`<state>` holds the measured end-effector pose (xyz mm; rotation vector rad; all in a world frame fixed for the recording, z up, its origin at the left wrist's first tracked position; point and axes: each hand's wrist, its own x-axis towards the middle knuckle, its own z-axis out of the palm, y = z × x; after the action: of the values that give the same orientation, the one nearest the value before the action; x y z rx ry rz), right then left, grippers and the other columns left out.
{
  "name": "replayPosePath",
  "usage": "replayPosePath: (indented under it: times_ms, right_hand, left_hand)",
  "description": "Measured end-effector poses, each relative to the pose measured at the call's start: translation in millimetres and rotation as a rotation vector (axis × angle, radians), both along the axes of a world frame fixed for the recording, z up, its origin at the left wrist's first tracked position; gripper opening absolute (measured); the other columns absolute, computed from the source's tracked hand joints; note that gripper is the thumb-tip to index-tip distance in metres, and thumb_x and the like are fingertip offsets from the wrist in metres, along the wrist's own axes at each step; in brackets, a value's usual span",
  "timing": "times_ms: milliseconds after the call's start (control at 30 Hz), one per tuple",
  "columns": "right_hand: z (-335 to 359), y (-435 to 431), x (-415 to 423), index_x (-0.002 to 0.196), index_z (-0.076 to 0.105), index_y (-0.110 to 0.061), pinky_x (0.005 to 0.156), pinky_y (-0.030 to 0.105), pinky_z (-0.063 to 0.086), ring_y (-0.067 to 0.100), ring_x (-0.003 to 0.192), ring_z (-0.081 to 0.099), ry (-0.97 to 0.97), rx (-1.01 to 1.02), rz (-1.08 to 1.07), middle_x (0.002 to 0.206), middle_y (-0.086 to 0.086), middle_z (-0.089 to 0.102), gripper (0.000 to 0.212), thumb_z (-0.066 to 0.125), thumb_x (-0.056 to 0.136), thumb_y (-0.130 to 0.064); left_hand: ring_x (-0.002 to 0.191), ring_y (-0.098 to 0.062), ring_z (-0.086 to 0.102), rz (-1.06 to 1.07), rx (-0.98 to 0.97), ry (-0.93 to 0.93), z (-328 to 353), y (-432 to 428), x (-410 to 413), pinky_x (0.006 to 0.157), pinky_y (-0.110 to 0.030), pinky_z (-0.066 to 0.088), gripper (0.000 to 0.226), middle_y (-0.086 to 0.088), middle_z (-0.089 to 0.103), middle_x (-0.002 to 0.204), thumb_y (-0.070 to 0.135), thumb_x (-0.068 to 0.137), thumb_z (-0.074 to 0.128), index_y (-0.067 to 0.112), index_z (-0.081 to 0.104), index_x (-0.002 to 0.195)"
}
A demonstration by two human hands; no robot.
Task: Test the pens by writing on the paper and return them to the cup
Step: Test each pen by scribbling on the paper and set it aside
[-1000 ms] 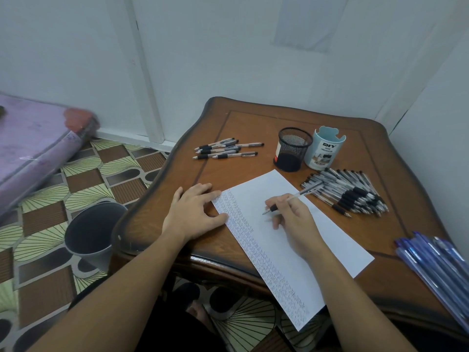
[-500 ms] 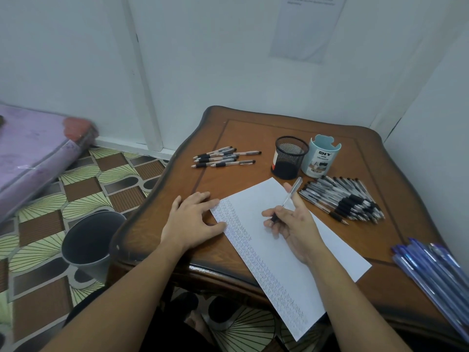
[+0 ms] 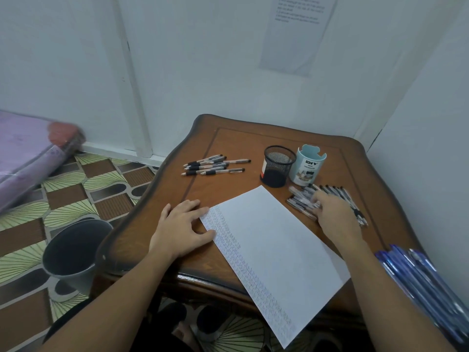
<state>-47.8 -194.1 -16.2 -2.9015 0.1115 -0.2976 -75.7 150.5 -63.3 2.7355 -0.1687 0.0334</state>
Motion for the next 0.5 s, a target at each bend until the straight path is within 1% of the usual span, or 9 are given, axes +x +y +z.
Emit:
replayPosePath:
  times_ms: [33, 167, 267, 333, 400, 500]
  right_hand:
    - [-2, -4, 2, 0.106, 0.061, -0.017, 0.071, 0.038, 0.048, 0.027, 0.089, 0.054, 0.010, -0.063, -0.003, 0.097, 0.011, 0.063, 0.018, 0.051, 0.097, -0.005]
    - [-9, -7, 1, 0.099, 0.069, -0.010, 0.069, 0.032, 0.039, 0.031, 0.095, 0.052, 0.021, -0.183, 0.019, 0.097, 0.012, 0.059, 0.024, 0.048, 0.094, -0.001]
    - [-8, -3, 1, 0.105, 0.071, -0.009, 0.074, 0.034, 0.043, 0.030, 0.098, 0.053, -0.025, -0.228, -0.019, 0.101, 0.014, 0.059, 0.023, 0.051, 0.094, -0.003]
    - [-7, 3, 4, 0.106, 0.071, -0.006, 0.076, 0.034, 0.042, 0.029, 0.098, 0.051, -0.077, -0.167, 0.003, 0.100, 0.014, 0.058, 0.020, 0.054, 0.095, -0.004]
    - [-4, 16, 11, 0.108, 0.072, -0.005, 0.078, 0.032, 0.039, 0.028, 0.100, 0.050, -0.107, -0.030, 0.086, 0.102, 0.014, 0.058, 0.020, 0.058, 0.094, -0.004]
    - [-2, 46, 30, 0.112, 0.072, -0.008, 0.082, 0.027, 0.037, 0.022, 0.100, 0.052, -0.044, 0.175, 0.228, 0.107, 0.008, 0.057, 0.022, 0.059, 0.094, -0.005]
  left_hand:
    - [0.144, -0.005, 0.018, -0.001, 0.001, 0.000, 0, 0, 0, 0.119, -0.044, -0.002, 0.085, 0.017, 0.031, 0.154, 0.082, 0.065, 0.035, 0.043, 0.046, 0.139]
    - [0.144, -0.004, 0.018, -0.001, 0.006, 0.004, 0, -1, 0, 0.119, -0.044, -0.001, 0.085, 0.018, 0.030, 0.154, 0.082, 0.064, 0.033, 0.044, 0.045, 0.140]
    - [0.144, -0.004, 0.017, 0.003, 0.002, 0.000, 1, -1, -1, 0.119, -0.044, -0.002, 0.083, 0.018, 0.030, 0.154, 0.081, 0.066, 0.035, 0.044, 0.045, 0.140]
    - [0.144, -0.004, 0.017, 0.002, -0.003, -0.003, 1, 0, -1, 0.119, -0.044, -0.002, 0.084, 0.017, 0.031, 0.154, 0.082, 0.066, 0.035, 0.043, 0.046, 0.139]
    - [0.144, -0.004, 0.017, -0.002, -0.003, -0.003, 1, -1, -1, 0.119, -0.044, -0.002, 0.086, 0.017, 0.030, 0.154, 0.083, 0.064, 0.033, 0.044, 0.045, 0.139]
    - [0.145, -0.003, 0.015, 0.006, -0.025, 0.000, 3, -2, -2, 0.118, -0.041, -0.005, 0.086, 0.018, 0.030, 0.154, 0.081, 0.063, 0.035, 0.044, 0.045, 0.139]
